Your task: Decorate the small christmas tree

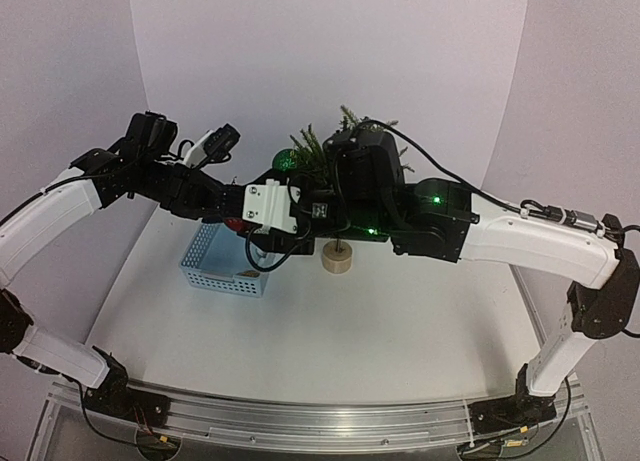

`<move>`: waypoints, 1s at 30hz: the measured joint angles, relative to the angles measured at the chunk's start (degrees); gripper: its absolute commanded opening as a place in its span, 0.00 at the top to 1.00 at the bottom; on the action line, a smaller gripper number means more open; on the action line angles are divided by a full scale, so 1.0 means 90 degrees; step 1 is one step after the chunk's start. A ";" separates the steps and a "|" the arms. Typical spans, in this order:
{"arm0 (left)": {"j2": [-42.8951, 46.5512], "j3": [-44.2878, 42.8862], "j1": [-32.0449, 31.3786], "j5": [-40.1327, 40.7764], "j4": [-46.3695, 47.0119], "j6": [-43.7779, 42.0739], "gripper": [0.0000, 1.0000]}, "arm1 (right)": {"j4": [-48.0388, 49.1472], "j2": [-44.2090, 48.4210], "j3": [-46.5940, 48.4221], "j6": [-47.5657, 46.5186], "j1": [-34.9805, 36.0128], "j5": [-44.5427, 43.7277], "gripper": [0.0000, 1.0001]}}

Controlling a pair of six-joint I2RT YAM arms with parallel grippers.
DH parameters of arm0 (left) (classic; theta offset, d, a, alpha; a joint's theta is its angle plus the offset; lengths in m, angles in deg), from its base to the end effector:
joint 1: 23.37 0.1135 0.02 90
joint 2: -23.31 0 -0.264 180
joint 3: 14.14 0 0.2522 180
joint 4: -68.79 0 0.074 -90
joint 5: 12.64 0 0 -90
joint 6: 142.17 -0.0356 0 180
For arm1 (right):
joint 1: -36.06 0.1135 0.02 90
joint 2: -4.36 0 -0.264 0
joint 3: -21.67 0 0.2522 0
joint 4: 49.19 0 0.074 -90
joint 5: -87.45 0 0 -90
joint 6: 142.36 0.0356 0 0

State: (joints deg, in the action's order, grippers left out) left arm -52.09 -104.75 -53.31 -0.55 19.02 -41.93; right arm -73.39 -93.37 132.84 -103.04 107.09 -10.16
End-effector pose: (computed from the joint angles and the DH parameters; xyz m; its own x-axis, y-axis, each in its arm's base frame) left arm 0.2113 -0.1619 0.3889 -0.6264 0.3178 -0.7118 0.7022 -0.1666 -0.6923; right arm 0.1371 0.3845 0.4133 0.6540 -0.4563 -0.6034 -0.6141 0.1455 -0.7757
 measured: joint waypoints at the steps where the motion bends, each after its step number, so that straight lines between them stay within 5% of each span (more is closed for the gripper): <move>1: 0.0000 0.0005 0.0004 -0.0002 0.0073 0.0091 0.75 | 0.0024 0.0000 0.0000 0.0051 0.0000 -0.0023 0.48; 5: 0.0014 0.0091 0.0037 0.0002 0.0611 0.0739 0.81 | 0.0153 0.0000 -0.0002 0.0411 0.0000 -0.0214 0.17; 8: 0.0012 0.0130 0.0031 0.0155 0.1126 0.1309 0.85 | 0.0464 0.0000 -0.0002 0.0788 0.0006 -0.0349 0.08; 19: 0.0021 0.0380 0.0306 0.0618 0.2673 0.3102 0.85 | 0.1515 0.0009 -0.0145 0.2202 0.0047 -0.1085 0.05; 30: 0.0112 0.0713 0.0630 0.1201 0.3833 0.4479 0.82 | 0.3509 -0.1111 0.0132 0.2658 0.0487 -0.2957 0.16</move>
State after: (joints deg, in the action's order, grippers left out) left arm -51.08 -98.33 -47.65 10.26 53.51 -1.62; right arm -41.81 -103.37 134.03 -79.12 111.47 -36.77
